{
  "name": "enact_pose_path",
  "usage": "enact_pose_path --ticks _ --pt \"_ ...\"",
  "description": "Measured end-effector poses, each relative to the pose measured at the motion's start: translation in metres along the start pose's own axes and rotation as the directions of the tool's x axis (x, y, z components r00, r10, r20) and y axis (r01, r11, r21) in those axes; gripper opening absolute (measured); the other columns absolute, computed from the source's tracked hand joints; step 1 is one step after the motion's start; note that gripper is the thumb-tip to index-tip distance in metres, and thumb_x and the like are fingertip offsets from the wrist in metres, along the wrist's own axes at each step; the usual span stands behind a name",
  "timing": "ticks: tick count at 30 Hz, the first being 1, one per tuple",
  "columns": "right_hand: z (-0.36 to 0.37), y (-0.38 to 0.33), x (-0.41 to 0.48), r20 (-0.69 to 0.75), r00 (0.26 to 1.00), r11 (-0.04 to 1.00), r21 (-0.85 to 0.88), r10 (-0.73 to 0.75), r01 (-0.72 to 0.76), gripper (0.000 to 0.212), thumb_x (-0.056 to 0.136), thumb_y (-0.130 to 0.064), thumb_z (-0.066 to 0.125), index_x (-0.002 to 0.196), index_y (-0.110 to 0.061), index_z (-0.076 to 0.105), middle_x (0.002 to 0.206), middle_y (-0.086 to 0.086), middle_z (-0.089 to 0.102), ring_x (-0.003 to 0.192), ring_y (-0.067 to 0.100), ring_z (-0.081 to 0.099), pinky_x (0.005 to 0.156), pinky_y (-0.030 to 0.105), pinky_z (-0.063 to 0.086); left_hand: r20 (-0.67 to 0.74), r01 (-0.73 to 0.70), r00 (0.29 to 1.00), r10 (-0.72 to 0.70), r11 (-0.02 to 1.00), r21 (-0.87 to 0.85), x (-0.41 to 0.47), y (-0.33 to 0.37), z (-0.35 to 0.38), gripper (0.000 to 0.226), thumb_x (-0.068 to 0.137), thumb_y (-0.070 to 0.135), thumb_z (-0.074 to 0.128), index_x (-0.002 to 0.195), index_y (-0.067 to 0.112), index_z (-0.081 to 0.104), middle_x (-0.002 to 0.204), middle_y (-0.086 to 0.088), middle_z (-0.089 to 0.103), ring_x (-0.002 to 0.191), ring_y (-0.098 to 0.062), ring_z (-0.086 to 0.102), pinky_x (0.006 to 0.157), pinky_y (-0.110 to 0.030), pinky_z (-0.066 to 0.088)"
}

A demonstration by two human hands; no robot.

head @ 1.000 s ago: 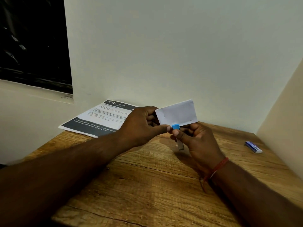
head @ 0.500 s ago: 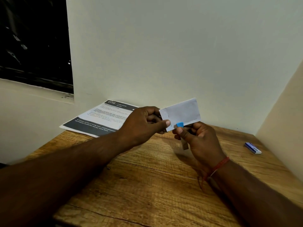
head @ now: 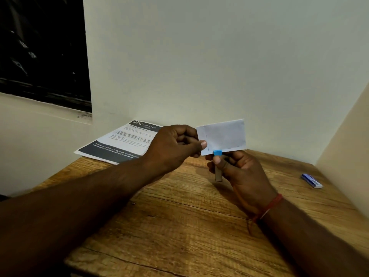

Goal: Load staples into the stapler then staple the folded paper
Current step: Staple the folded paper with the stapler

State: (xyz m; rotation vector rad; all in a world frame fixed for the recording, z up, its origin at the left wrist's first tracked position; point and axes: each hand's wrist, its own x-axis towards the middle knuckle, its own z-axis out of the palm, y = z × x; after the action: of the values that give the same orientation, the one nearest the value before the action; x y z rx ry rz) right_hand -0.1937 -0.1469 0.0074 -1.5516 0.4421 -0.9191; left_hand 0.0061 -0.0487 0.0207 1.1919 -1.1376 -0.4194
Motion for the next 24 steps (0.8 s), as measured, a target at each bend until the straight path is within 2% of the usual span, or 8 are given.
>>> enact_pose_path --ticks 4,8,10,13,18,24 --pt "0.0025 0.0003 -0.0014 0.030 1.000 1.000 -0.005 -0.005 0.005 0.045 0.087 -0.023 0.080 0.130 -0.012 0.077 0.118 0.011 0.085 0.103 0.023 0.082 0.094 0.038 0.068 -0.014 0.012 1.000 -0.013 0.999 -0.047 -0.0022 0.0023 0.0015 0.010 0.093 0.009 0.091 0.098 0.013 0.083 0.092 -0.019 0.085 0.080 -0.024 0.083 0.076 -0.032 0.067" --pt "0.0036 0.0002 -0.0023 0.055 0.998 1.000 -0.029 0.008 -0.006 0.047 0.087 -0.023 0.081 0.132 -0.011 0.076 0.120 0.010 0.085 0.110 0.030 0.081 0.094 0.037 0.067 -0.016 0.023 1.000 -0.025 0.997 -0.074 -0.0047 0.0034 0.0029 0.013 0.092 0.010 0.092 0.093 0.019 0.084 0.090 -0.013 0.085 0.083 -0.021 0.081 0.081 -0.036 0.068" --pt "0.0041 0.0003 -0.0027 0.057 0.998 0.999 -0.035 0.004 -0.002 0.049 0.085 -0.026 0.083 0.132 -0.013 0.077 0.120 0.011 0.085 0.110 0.030 0.081 0.095 0.038 0.067 -0.015 0.022 1.000 -0.023 0.997 -0.075 -0.0054 0.0023 0.0041 0.014 0.091 0.011 0.092 0.090 0.021 0.083 0.086 -0.010 0.084 0.084 -0.026 0.082 0.084 -0.042 0.070" --pt "0.0042 -0.0009 -0.0027 0.058 0.998 0.998 -0.055 -0.005 0.008 0.051 0.081 -0.030 0.085 0.131 -0.017 0.078 0.119 0.011 0.085 0.109 0.030 0.081 0.099 0.044 0.066 -0.004 0.025 1.000 -0.026 0.997 -0.067 -0.0062 0.0022 0.0049 0.013 0.091 0.013 0.093 0.095 0.011 0.082 0.090 -0.015 0.084 0.090 -0.039 0.084 0.091 -0.054 0.071" --pt "0.0033 -0.0006 -0.0024 0.045 0.999 0.996 -0.092 -0.008 0.012 0.052 0.081 -0.033 0.085 0.130 -0.019 0.078 0.117 0.009 0.086 0.108 0.028 0.082 0.101 0.046 0.064 0.014 0.017 1.000 -0.016 0.998 -0.055 -0.0068 0.0044 0.0049 0.014 0.092 0.011 0.092 0.099 0.007 0.081 0.094 -0.017 0.084 0.091 -0.039 0.085 0.091 -0.054 0.071" --pt "0.0006 0.0043 0.0021 0.031 0.999 0.989 -0.147 -0.021 0.025 0.052 0.084 -0.030 0.084 0.133 -0.016 0.076 0.114 0.010 0.086 0.106 0.028 0.082 0.101 0.048 0.064 0.021 0.009 1.000 -0.008 0.999 -0.050 -0.0047 -0.0008 0.0062 0.012 0.091 0.012 0.093 0.091 0.012 0.081 0.091 -0.017 0.084 0.090 -0.038 0.085 0.092 -0.058 0.070"
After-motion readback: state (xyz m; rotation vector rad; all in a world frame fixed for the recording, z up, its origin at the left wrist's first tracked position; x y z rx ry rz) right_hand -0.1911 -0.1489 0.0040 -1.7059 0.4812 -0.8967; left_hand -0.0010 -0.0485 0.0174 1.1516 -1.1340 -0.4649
